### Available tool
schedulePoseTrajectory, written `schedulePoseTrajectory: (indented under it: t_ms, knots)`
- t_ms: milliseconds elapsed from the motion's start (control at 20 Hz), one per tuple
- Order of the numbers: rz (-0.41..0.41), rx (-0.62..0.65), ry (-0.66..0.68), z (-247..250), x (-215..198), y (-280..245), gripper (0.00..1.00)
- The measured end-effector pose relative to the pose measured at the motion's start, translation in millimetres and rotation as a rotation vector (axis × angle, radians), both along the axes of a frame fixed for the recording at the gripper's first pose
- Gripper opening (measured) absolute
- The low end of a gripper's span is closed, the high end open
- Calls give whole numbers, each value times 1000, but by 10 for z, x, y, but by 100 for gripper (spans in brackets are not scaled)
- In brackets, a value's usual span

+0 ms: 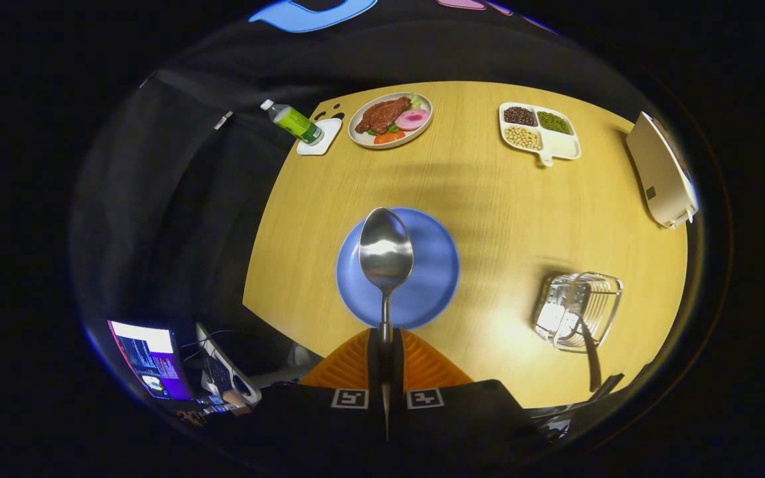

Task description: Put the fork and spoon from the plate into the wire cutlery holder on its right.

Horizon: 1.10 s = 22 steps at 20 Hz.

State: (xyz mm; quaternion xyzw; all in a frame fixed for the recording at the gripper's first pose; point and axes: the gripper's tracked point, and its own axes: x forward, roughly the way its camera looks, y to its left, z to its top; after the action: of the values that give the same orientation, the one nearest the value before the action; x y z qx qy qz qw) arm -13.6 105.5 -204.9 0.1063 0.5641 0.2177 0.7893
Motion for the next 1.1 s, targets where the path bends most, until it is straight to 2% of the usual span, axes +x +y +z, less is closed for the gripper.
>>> schedulePoseTrajectory:
  t_ms: [250, 550, 750, 1100]
  knots:
    - [-11, -85, 38, 146, -163, -829, 6]
    - [25, -220, 220, -24, -363, -1635, 6]
    - [85, -278, 373, -202, -366, -1842, 6]
    - [184, -391, 593, -478, -207, -1902, 6]
